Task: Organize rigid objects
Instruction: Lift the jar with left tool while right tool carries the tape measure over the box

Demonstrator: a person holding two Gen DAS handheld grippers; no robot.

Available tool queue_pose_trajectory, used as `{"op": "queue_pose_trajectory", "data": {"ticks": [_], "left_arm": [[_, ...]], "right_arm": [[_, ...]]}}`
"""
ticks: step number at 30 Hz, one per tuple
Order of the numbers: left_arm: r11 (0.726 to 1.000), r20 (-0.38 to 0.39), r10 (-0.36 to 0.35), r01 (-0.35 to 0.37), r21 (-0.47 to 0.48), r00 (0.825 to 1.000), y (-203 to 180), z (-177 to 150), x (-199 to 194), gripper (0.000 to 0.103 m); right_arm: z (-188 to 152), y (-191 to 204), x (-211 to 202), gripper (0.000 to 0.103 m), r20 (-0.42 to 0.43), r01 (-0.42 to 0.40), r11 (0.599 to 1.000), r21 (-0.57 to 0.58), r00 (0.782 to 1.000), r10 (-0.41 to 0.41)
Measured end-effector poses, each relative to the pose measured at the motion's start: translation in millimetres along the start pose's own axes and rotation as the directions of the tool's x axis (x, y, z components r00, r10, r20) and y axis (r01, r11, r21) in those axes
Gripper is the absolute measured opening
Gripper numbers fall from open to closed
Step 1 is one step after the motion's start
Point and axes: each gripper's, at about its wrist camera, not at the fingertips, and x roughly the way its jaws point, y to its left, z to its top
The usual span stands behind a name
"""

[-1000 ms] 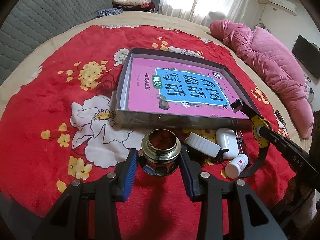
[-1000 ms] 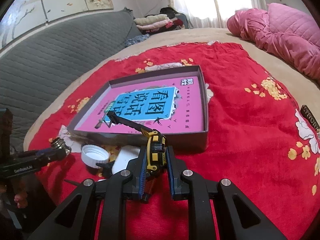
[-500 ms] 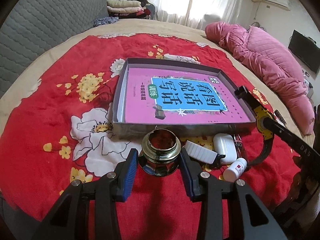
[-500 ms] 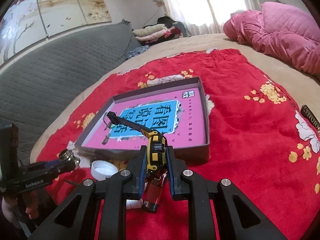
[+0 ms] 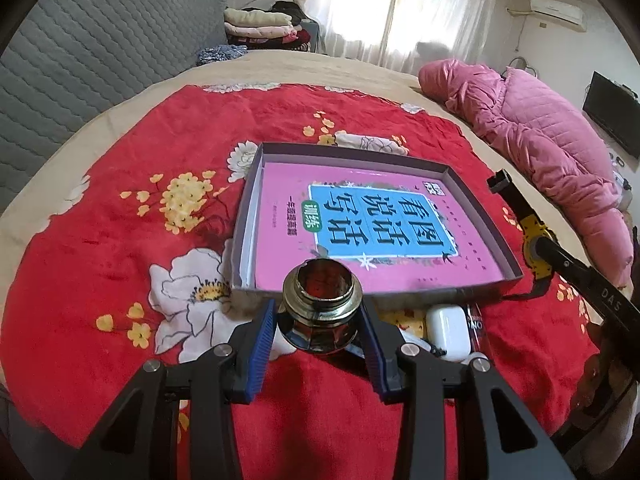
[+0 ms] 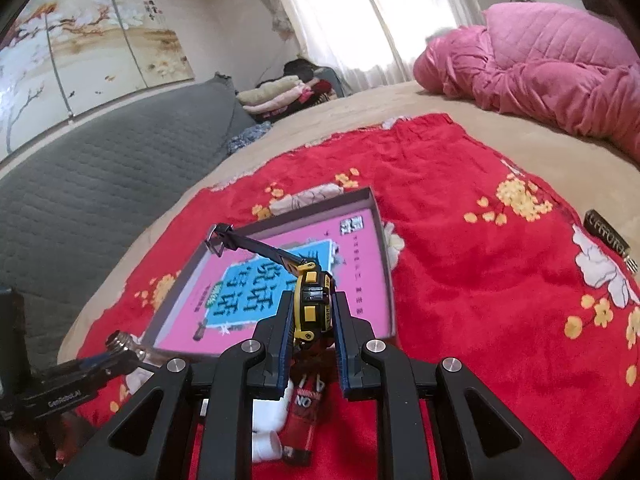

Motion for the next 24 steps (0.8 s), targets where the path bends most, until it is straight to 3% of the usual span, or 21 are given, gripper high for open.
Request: {"op": "queue_pose_trajectory", "data": {"ticks": [8, 24], "left_arm": [[1.000, 0.016, 0.013, -0.013, -0.018, 1.000, -6.0, 18.8, 11.8, 0.041], [0.999, 0.001, 0.036, -0.036, -0.038, 0.999, -5.7, 31.1, 36.0, 0.041]], "right_arm": [[5.5, 12.0, 11.3, 0.018, 0.023, 0.048, 0.994, -0.094, 0.999, -0.046], [8.6, 0.9, 31.1, 0.018, 0.009, 0.062, 0.993, -0.097, 0.998, -0.061]]}}
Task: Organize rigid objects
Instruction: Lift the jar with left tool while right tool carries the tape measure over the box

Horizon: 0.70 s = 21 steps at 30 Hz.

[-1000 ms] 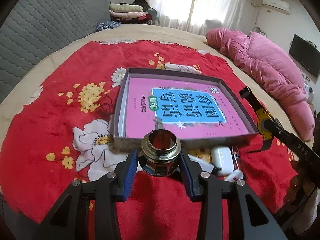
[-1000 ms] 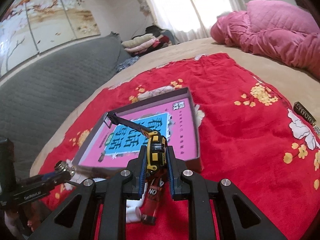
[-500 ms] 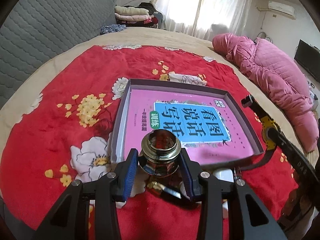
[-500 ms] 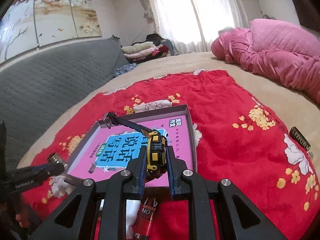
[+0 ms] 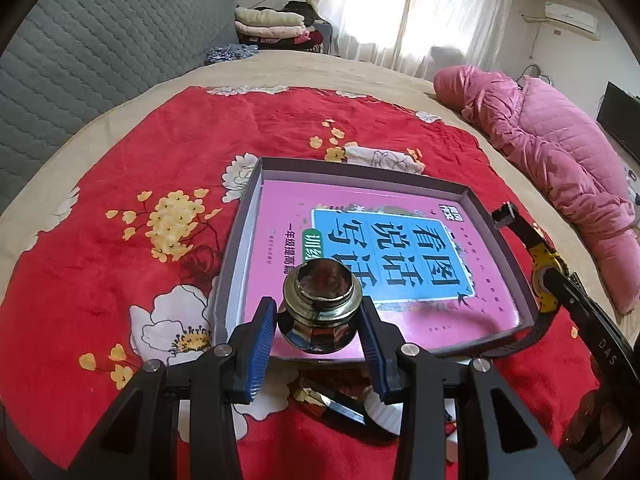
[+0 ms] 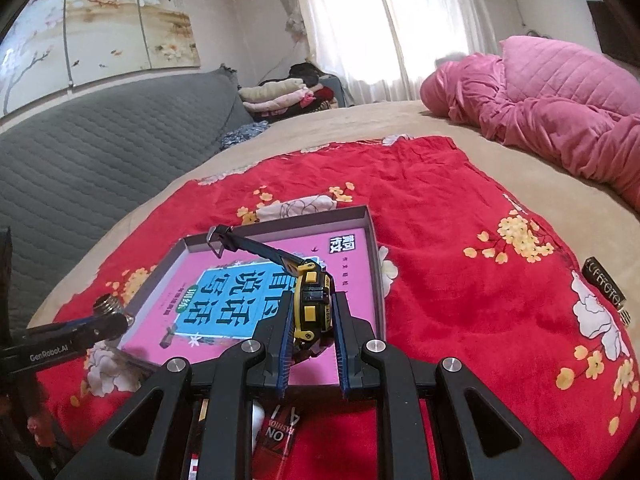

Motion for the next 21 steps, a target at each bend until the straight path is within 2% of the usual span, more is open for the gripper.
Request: {"op": "queue_pose_trajectory", "data": {"ticks": [8, 21], "left_arm": [[1.000, -0.014, 0.014, -0.014, -0.003, 1.000, 1.7, -0.4, 13.0, 0.041], [0.999, -0.042, 0.040, -0.041, -0.012, 0.998, 5.0, -0.8, 31.0, 0.041]], "right_arm": [[1.4, 2.2, 4.2, 0.018, 0.015, 0.020, 0.999, -0.030, 1.000, -0.019], [-3.2, -2.3, 22.3, 0.018, -0.031, 0.113, 0.993, -0.035, 0.993, -0.114]]}}
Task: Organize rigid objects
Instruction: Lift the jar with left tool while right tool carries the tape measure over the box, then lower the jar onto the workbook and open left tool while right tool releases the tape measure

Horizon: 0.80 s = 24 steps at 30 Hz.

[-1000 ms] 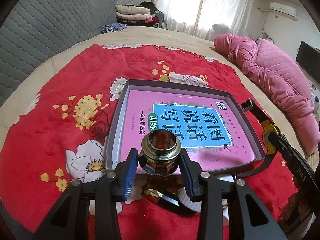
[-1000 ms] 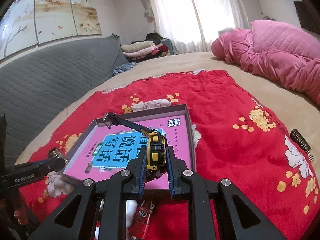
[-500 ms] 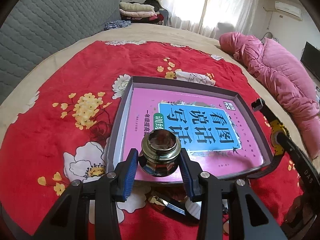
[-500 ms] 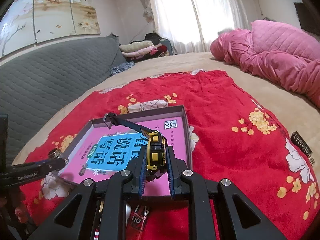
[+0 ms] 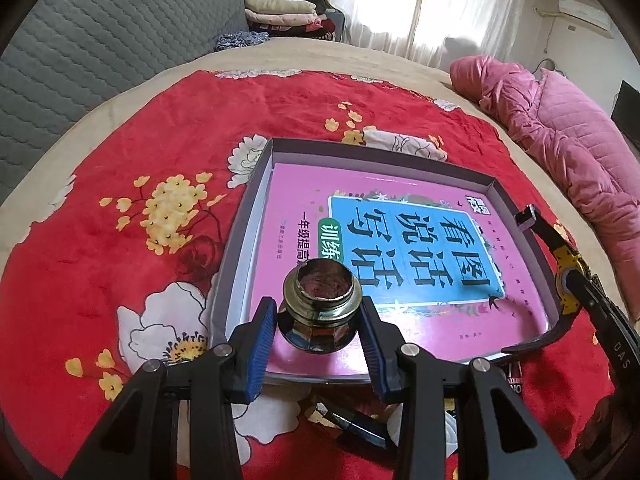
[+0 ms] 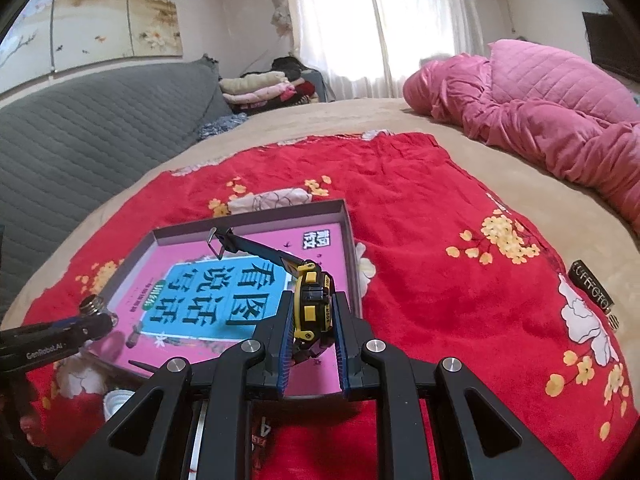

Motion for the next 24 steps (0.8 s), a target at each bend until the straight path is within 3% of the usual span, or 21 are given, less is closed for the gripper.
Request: {"op": "queue_pose_trajectory", "data": {"ticks": [14, 24], "left_arm": [[1.000, -0.026, -0.009, 0.009, -0.001, 1.000, 1.1, -3.4, 12.4, 0.041], [1.000, -0.026, -0.008, 0.008, -0.004, 1.000, 2.6, -3.4, 14.2, 0.041]], "right_arm": [[-10.2, 11.4, 18.4, 0.018, -0.071, 0.069, 0.992, -0.101, 0.994, -0.077], [-12.9, 18.2, 20.3, 0.018, -0.057, 0.125, 0.975, -0.186, 0.989, -0.138]]}}
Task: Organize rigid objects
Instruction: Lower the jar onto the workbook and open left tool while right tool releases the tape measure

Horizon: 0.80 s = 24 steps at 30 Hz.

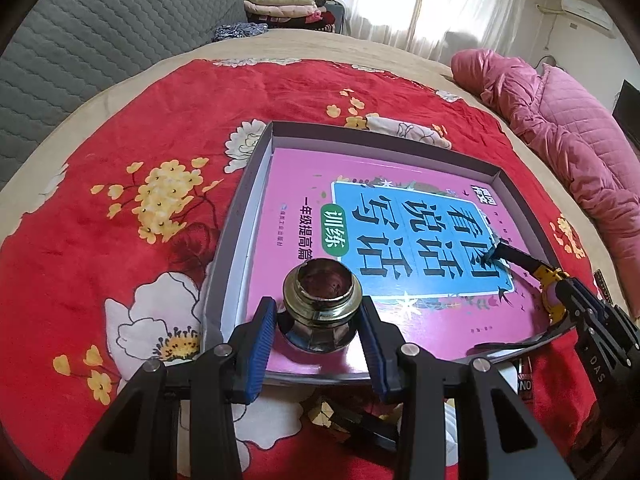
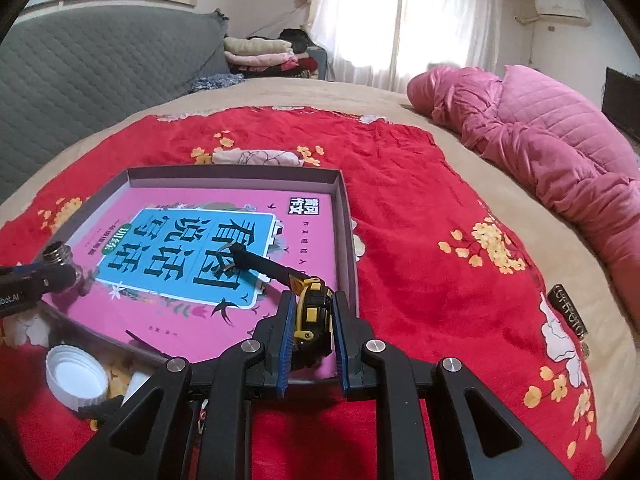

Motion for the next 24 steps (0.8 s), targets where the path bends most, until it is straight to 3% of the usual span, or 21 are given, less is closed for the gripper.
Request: {"op": "queue_pose_trajectory", "data": {"ticks": [18, 24], "left_arm": [[1.000, -0.006, 0.017, -0.017, 0.012, 1.000, 1.5, 4.6, 14.2, 0.041], [1.000, -0.023, -0.006, 0.006, 0.000, 1.000, 3.5, 6.2, 14.1, 0.041]], "right_arm": [[-0.7, -10.0, 2.3, 0.018, -0.013, -0.051, 0.997, 0.065, 0.999, 0.052], [-0.6, -12.4, 1.5, 0.019, -0.012, -0.074, 0.994, 0.085, 0.997, 0.075]]}}
